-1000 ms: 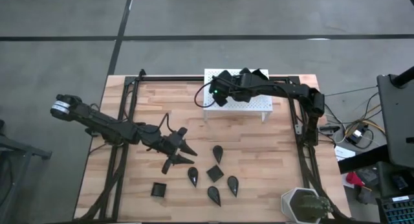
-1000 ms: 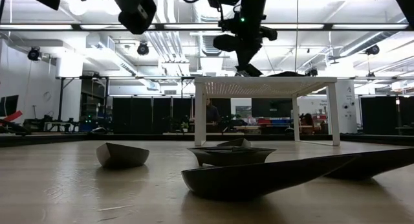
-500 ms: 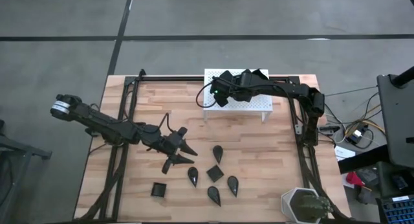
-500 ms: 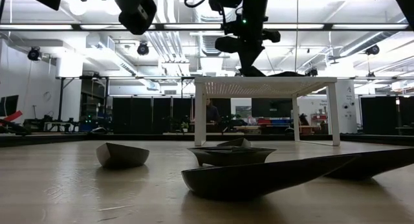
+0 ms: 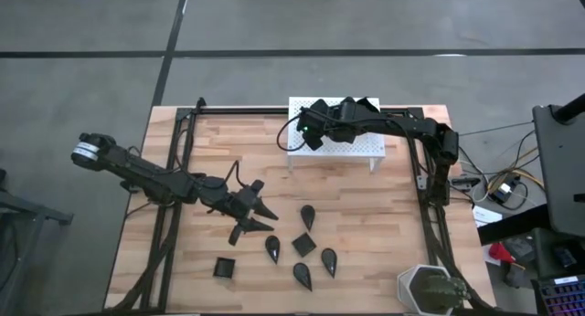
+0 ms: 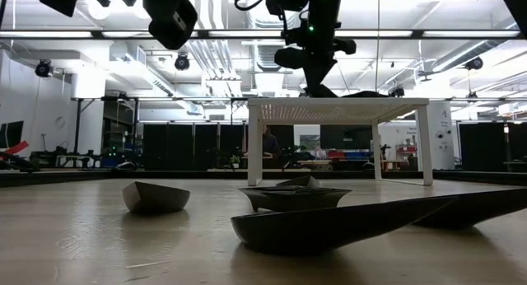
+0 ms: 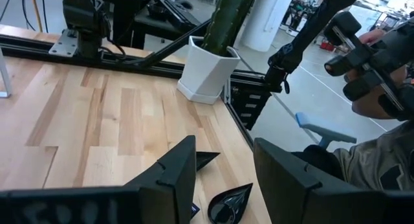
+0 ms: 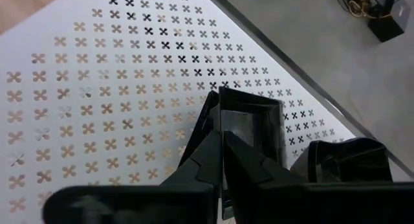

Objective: Pick & Place Mini shaped plates
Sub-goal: Stack the square plate on top of the square plate on the shelf

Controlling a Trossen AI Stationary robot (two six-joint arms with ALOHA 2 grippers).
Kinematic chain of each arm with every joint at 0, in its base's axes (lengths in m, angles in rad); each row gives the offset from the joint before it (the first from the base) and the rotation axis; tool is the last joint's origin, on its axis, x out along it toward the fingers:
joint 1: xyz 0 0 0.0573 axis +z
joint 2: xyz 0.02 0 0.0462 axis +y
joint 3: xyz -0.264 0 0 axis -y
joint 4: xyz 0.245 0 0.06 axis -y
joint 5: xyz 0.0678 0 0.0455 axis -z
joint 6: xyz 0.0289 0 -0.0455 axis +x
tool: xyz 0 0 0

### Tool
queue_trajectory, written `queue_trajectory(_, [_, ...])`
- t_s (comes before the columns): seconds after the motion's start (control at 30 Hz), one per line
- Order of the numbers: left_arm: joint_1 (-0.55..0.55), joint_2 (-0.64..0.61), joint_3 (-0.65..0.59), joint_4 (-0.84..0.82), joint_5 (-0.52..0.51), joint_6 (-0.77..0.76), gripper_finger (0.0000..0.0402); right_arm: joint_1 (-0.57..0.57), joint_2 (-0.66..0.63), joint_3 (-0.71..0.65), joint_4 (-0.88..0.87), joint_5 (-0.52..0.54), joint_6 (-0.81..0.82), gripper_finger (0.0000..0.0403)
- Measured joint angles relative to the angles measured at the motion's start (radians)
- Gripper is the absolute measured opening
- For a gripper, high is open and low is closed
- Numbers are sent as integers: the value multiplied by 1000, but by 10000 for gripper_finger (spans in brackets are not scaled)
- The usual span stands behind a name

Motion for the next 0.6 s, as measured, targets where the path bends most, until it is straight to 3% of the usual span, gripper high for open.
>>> queue_trajectory(0.37, [0,-2,0,3,0,-1,147,1,0,0,13,-4,-5,104])
queue_trajectory(0.6, [0,-5,0,3,0,-2,147,28,0,-1,44,-7,-78,131])
